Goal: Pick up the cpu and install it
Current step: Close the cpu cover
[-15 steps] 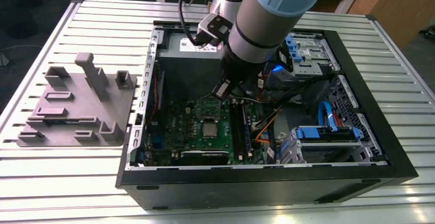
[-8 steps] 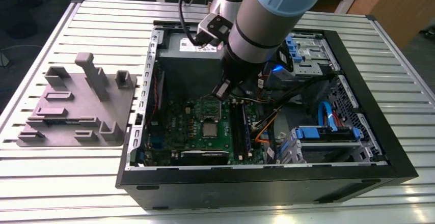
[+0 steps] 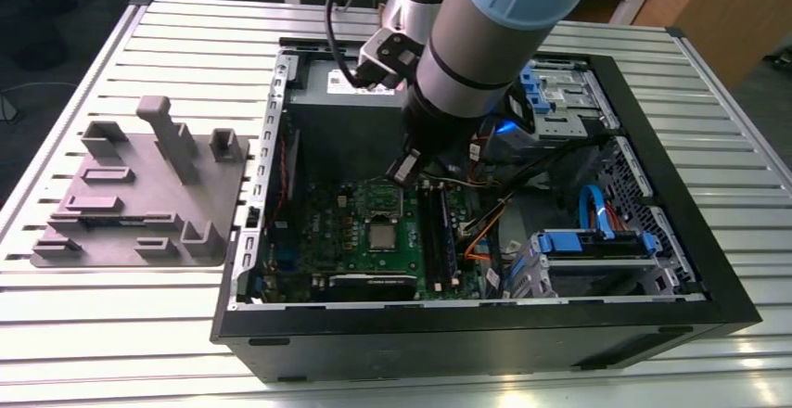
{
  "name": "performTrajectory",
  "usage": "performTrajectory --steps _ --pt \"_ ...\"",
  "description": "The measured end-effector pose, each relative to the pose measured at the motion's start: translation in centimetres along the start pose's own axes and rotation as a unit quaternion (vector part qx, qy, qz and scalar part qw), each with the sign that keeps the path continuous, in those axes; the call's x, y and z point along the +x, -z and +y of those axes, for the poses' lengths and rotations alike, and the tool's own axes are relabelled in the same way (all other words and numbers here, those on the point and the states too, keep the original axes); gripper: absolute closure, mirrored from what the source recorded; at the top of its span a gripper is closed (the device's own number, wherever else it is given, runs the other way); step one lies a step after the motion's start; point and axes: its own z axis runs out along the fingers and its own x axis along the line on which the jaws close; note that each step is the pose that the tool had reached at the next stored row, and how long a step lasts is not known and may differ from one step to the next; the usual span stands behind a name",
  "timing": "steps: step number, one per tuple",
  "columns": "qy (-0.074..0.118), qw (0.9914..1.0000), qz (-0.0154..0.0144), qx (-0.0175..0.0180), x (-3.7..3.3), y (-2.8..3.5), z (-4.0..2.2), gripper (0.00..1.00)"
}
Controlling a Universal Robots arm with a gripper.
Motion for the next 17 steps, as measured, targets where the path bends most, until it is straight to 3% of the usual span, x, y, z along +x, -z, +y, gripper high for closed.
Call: performTrajectory --steps 7,17 --pt "0.004 0.99999 0.0031 0.001 0.42 0.09 -0.24 0.9" --pt "0.005 0.99998 0.0036 0.001 1.01 0.23 -0.61 0.9"
